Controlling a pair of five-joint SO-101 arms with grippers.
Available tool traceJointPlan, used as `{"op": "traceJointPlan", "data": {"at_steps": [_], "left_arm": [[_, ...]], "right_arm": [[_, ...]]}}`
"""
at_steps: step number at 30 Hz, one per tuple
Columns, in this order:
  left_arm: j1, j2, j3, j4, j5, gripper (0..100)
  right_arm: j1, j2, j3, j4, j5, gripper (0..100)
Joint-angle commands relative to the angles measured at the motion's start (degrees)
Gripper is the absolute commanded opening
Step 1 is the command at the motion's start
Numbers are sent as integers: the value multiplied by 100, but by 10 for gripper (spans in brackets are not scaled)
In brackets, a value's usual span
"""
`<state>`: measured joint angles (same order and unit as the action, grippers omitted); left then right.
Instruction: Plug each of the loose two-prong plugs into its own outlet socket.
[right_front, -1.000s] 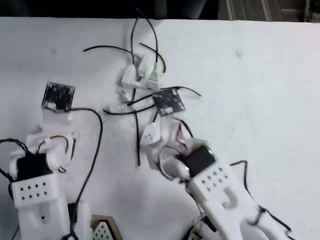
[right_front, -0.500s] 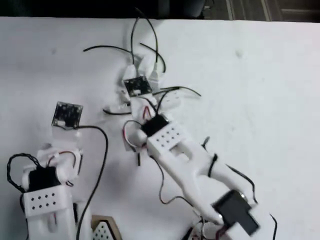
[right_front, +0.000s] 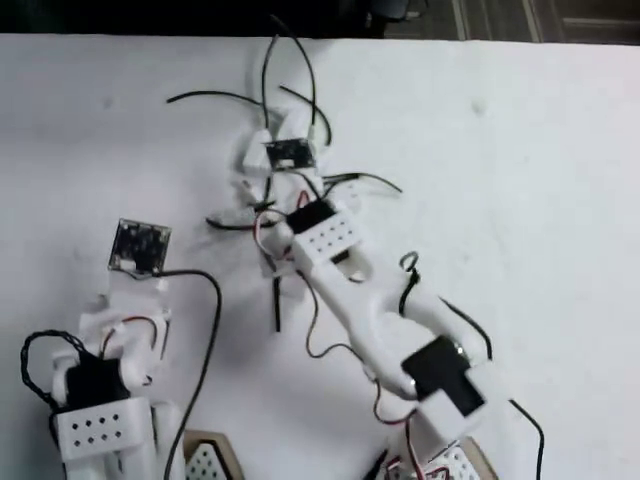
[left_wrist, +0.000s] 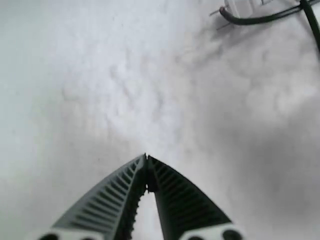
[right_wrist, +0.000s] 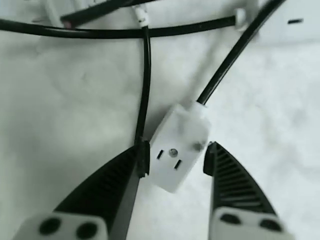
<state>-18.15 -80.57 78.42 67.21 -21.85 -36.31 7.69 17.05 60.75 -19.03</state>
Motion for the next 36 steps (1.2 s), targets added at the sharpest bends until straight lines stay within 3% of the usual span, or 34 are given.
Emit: {"op": "traceJointPlan", "data": {"at_steps": [1,9,12,20,27,29,33,36], "left_arm": [[75,-92,-9,-53,-35,28],[75,-110,44,-53,-44,28],[66,-110,44,-53,-44,28],[66,-110,44,-53,-44,28],[66,-110,44,-53,-44,28],[66,-110,44,-53,-44,28],[66,-110,44,-53,-44,33],[48,-110,44,-53,-26,91]], "right_arm": [[-13,207,-369,31,-123,183],[84,936,-738,347,-334,163],[259,602,-809,620,-299,17],[295,-1367,-782,1596,1152,17],[-356,-2809,-607,1640,2567,24],[-558,-2949,-404,1534,2664,79],[-620,-3116,-229,1675,2655,285],[-664,-3442,-229,1877,2655,300]]}}
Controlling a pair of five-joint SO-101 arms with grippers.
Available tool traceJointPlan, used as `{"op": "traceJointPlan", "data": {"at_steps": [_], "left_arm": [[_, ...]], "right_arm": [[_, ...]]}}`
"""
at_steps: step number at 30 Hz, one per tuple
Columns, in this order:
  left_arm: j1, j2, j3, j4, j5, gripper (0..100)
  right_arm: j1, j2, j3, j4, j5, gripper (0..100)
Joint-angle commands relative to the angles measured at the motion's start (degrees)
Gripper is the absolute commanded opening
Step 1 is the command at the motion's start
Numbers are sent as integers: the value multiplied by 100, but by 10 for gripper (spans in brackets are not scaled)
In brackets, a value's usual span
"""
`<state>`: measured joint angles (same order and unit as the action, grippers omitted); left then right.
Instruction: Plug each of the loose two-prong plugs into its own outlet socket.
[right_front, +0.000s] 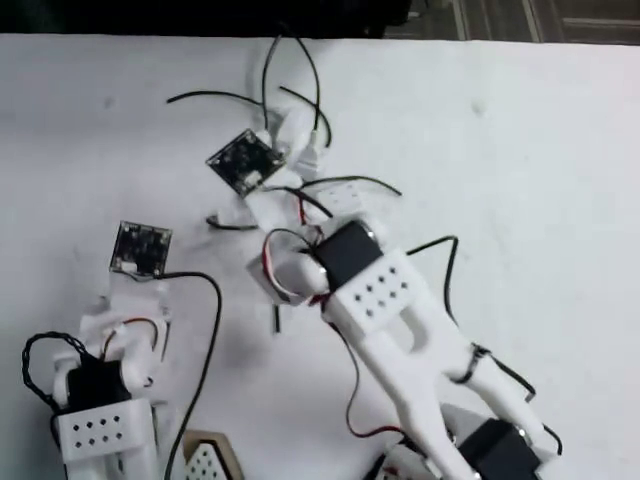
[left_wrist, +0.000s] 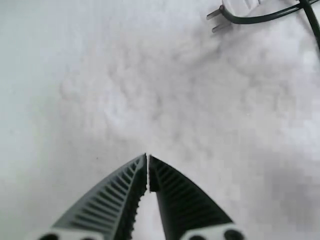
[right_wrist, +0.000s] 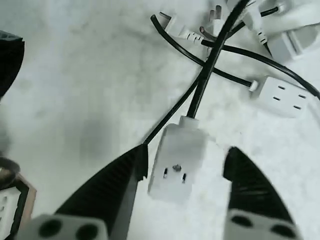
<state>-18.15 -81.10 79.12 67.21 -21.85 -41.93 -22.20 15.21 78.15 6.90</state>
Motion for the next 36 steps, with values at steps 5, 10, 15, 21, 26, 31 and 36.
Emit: {"op": "traceJointPlan", "data": {"at_steps": [5,10,15,21,26,31,36], "left_arm": [[57,-66,0,26,-9,174],[189,-75,-70,-44,-53,177],[1138,-48,-519,9,-53,210],[2246,110,-1029,-9,-44,243],[2721,1578,-1960,18,9,241],[3037,3934,-3473,-18,501,241],[3257,5771,-4738,-246,1231,241]], "right_arm": [[-84,-1341,-9,286,62,221],[321,-2062,0,708,62,157],[1587,-2202,229,884,62,136],[2756,-2255,1442,224,62,135],[3354,-2246,2189,-497,62,135],[3723,-2229,2664,-1059,62,135],[3820,-2211,2901,-1262,62,135]]}}
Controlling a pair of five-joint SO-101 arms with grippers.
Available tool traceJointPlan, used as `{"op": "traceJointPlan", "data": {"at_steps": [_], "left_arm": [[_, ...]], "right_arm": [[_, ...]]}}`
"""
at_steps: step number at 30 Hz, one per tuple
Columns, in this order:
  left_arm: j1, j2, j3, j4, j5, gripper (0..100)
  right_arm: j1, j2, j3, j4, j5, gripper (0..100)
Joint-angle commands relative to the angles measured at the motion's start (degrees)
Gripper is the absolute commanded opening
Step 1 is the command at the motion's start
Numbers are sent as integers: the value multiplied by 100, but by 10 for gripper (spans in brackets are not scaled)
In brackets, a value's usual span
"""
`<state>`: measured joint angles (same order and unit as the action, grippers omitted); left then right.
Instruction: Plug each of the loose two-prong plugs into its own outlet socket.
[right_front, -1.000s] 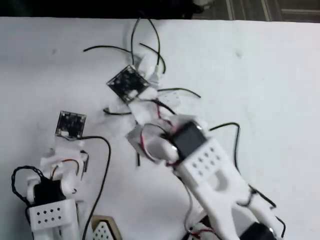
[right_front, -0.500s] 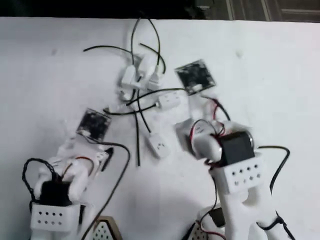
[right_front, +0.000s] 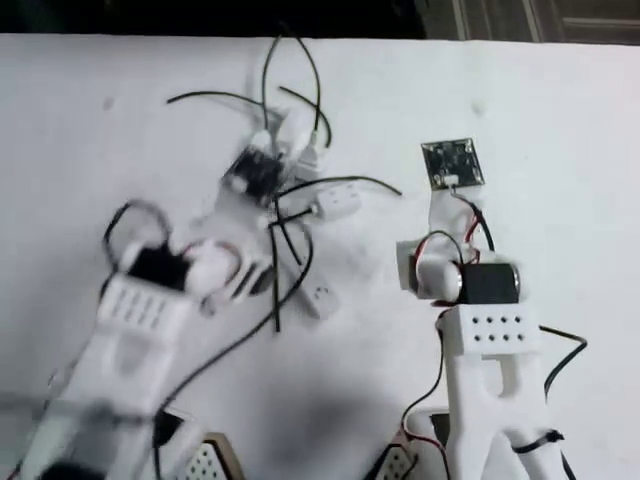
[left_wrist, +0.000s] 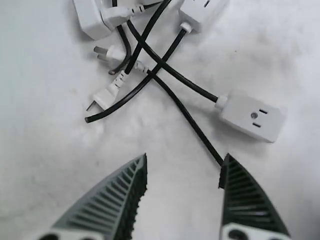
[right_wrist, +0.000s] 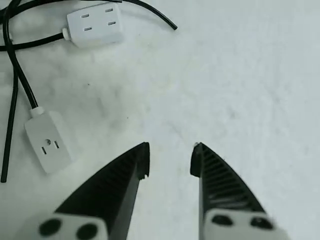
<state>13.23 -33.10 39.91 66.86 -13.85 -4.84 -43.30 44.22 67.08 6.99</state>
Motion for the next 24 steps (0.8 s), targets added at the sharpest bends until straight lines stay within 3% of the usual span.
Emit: {"op": "traceJointPlan", "data": {"at_steps": [1,7,15,24], "left_arm": [[136,1288,-1002,-325,545,243],[400,2870,-1705,-897,932,242],[453,4462,-2602,-923,1292,232],[453,5455,-3481,-870,1301,29]], "right_arm": [[110,-101,0,-154,53,135],[110,-101,0,-136,53,134],[110,-119,0,-127,53,134],[110,-145,79,-127,53,134]]}}
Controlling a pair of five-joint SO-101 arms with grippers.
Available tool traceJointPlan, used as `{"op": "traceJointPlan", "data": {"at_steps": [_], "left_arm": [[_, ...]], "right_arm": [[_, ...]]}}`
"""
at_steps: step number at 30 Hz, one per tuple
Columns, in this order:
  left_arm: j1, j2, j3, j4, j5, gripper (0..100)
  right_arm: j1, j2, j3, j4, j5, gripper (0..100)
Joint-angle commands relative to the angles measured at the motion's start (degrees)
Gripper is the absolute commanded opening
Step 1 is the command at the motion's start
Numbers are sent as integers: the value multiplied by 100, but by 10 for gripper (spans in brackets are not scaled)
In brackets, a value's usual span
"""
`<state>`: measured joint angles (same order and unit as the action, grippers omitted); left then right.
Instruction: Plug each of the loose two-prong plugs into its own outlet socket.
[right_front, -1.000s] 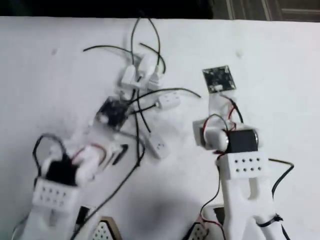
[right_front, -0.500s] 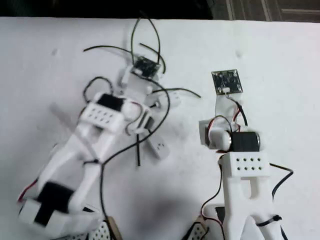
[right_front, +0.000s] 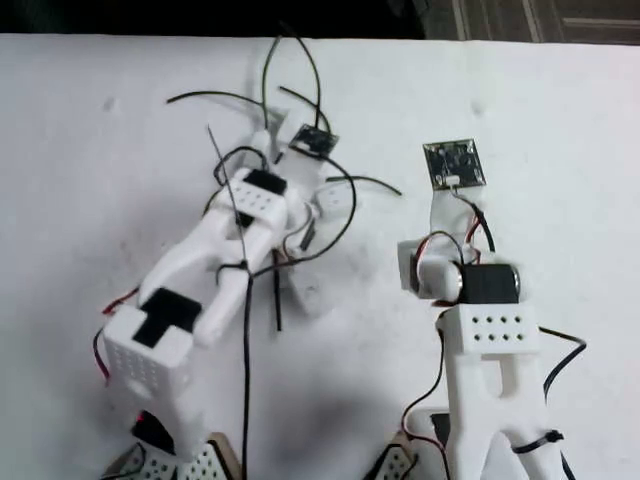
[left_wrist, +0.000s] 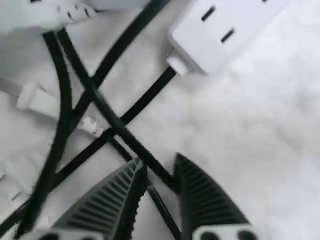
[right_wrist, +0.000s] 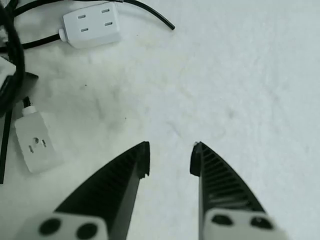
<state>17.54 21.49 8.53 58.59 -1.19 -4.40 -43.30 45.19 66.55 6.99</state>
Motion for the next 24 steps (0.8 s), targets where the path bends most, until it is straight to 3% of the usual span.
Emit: {"op": "traceJointPlan", "data": {"at_steps": [1,13,20,24], "left_arm": [[22,-4,-378,-44,26,17],[295,-1947,-352,1037,9,20],[558,-3451,-35,1952,-527,20],[734,-4497,844,1969,-958,33]], "right_arm": [[66,-145,-9,-75,53,134],[268,-145,-18,-92,53,134],[356,-145,-26,-101,53,134],[365,-145,-26,-101,53,134]]}}
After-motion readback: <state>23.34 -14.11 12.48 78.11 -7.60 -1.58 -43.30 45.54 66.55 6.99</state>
